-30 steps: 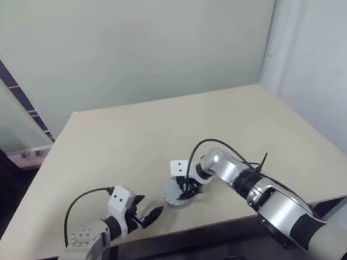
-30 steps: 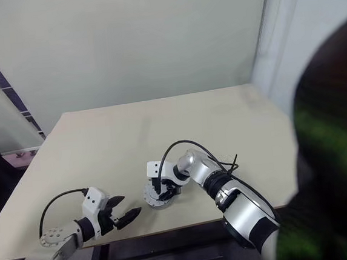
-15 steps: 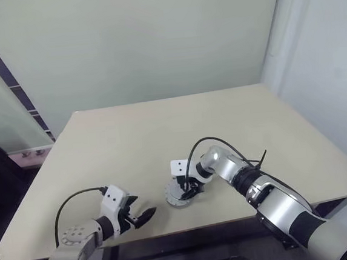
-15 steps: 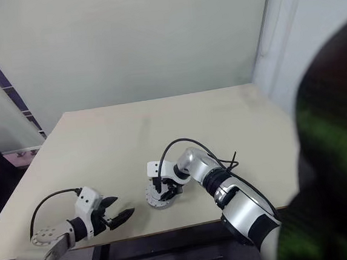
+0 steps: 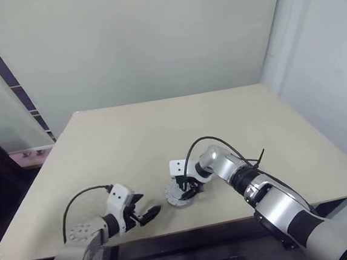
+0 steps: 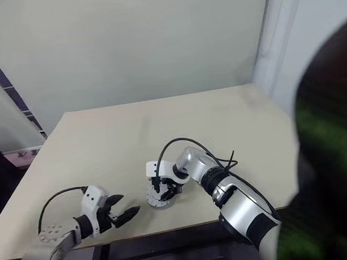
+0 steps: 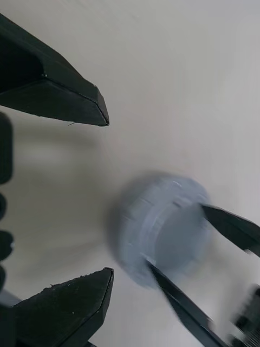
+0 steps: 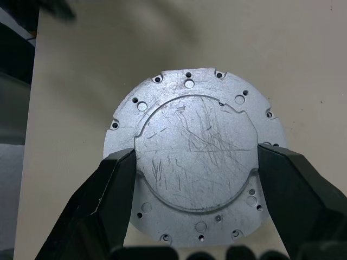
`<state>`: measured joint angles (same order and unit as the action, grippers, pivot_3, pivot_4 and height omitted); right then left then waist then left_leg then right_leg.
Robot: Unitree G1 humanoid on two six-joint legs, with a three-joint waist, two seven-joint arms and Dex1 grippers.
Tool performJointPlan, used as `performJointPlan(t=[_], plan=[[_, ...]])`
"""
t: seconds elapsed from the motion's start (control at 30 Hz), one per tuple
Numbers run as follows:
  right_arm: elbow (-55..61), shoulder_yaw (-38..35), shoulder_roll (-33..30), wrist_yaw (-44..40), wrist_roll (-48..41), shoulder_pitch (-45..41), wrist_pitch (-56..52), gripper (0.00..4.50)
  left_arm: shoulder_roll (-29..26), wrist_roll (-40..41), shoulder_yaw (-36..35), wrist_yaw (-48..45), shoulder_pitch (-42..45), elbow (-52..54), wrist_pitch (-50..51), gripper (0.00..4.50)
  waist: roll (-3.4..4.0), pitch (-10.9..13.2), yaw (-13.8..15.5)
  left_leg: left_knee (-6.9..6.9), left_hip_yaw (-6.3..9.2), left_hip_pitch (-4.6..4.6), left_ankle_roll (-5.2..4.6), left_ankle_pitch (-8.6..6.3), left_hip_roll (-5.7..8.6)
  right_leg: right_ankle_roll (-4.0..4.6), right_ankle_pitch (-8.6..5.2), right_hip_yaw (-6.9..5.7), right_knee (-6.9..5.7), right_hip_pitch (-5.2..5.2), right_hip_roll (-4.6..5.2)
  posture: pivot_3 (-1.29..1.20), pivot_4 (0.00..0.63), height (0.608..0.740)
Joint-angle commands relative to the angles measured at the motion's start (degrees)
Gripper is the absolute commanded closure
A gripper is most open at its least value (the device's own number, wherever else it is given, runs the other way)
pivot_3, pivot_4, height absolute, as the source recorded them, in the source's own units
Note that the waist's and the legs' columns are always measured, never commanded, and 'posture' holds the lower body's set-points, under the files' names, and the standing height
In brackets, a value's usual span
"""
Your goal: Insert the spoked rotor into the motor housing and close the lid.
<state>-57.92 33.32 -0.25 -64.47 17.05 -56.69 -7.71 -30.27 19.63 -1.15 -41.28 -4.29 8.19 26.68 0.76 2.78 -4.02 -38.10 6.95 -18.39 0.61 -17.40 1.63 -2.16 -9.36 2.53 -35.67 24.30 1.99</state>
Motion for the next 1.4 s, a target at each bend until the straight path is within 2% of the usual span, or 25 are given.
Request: performJointPlan(t=[0.03,0.1,0.2,0.57,0.83,1.23,1.33,1.37,1.4], plan=[[-3.4,2.2,-0.8,-0.8,3.3,1.5,-2.3,1.23,1.0,-1.4,0.9,0.3,2.6,-1.2,-2.5,0.00,0.02,0.0,0.0,0.00,0.00,0.00,0.00,0.00,0.00,0.00,0.00,0.00,0.00,0.01,-0.01,0.00,0.000,0.740],[-3.3,2.2,-0.8,-0.8,3.4,1.6,-2.5,1.23,2.0,-2.6,1.8,0.6,3.9,-3.4,-4.0,0.00,0.04,0.0,0.0,0.02,0.00,0.00,0.00,0.00,-0.01,0.00,0.00,0.01,0.00,0.01,-0.01,0.00,0.000,0.740],[-3.0,2.2,-1.0,-0.8,3.4,1.8,-2.8,1.23,3.8,-4.1,2.6,2.5,5.4,-6.3,-4.7,0.68,0.09,-0.1,0.0,0.01,-0.01,0.00,0.00,0.00,0.02,0.00,0.00,0.03,0.01,-0.01,0.00,0.00,0.000,0.740],[-2.3,2.2,-1.6,-1.1,3.3,2.4,-3.7,1.23,7.7,-7.8,5.9,3.3,9.6,-12.8,-9.3,4.49,0.14,-0.2,0.0,-0.02,0.01,0.00,0.00,0.00,0.05,-0.01,0.01,0.04,0.00,-0.03,0.01,0.00,0.000,0.740],[-1.0,2.3,-2.1,-1.6,3.3,3.2,-4.7,1.23,8.8,-11.1,9.3,2.4,11.6,-17.9,-10.1,4.50,0.24,-0.7,0.3,-0.02,0.03,0.01,-0.01,0.00,0.15,-0.01,0.01,0.06,0.02,-0.08,0.09,0.00,0.000,0.740],[0.8,-0.8,-1.9,1.5,1.3,3.7,-4.8,1.23,8.6,-11.8,10.7,1.0,11.5,-18.4,-9.9,4.50,0.27,-0.8,1.2,-0.04,0.07,0.31,-0.02,0.00,0.25,-0.03,-0.01,0.10,0.02,-0.38,0.15,0.00,0.000,0.740],[1.5,-2.0,-1.6,1.5,0.4,3.8,-4.8,0.23,8.5,-12.0,10.7,0.8,11.5,-18.4,-10.0,4.50,0.27,-0.7,1.1,-0.03,0.07,0.59,-0.02,0.00,0.25,-0.05,-0.03,0.10,0.02,-0.65,0.15,0.00,0.000,0.740],[1.7,-2.5,-1.4,1.4,0.1,3.9,-5.0,0.02,8.5,-12.1,10.8,0.7,11.5,-18.4,-10.0,4.50,0.27,-0.7,1.1,0.01,0.06,0.73,-0.03,-0.01,0.25,-0.08,-0.07,0.10,0.03,-0.79,0.15,0.00,0.000,0.740],[2.0,-3.0,-1.3,1.3,-0.2,3.9,-5.2,0.02,8.5,-12.2,10.7,0.7,11.5,-18.5,-10.0,4.50,0.27,-0.7,1.1,0.02,0.05,0.80,-0.03,-0.01,0.24,-0.10,-0.09,0.10,0.02,-0.86,0.15,0.00,0.000,0.740]])
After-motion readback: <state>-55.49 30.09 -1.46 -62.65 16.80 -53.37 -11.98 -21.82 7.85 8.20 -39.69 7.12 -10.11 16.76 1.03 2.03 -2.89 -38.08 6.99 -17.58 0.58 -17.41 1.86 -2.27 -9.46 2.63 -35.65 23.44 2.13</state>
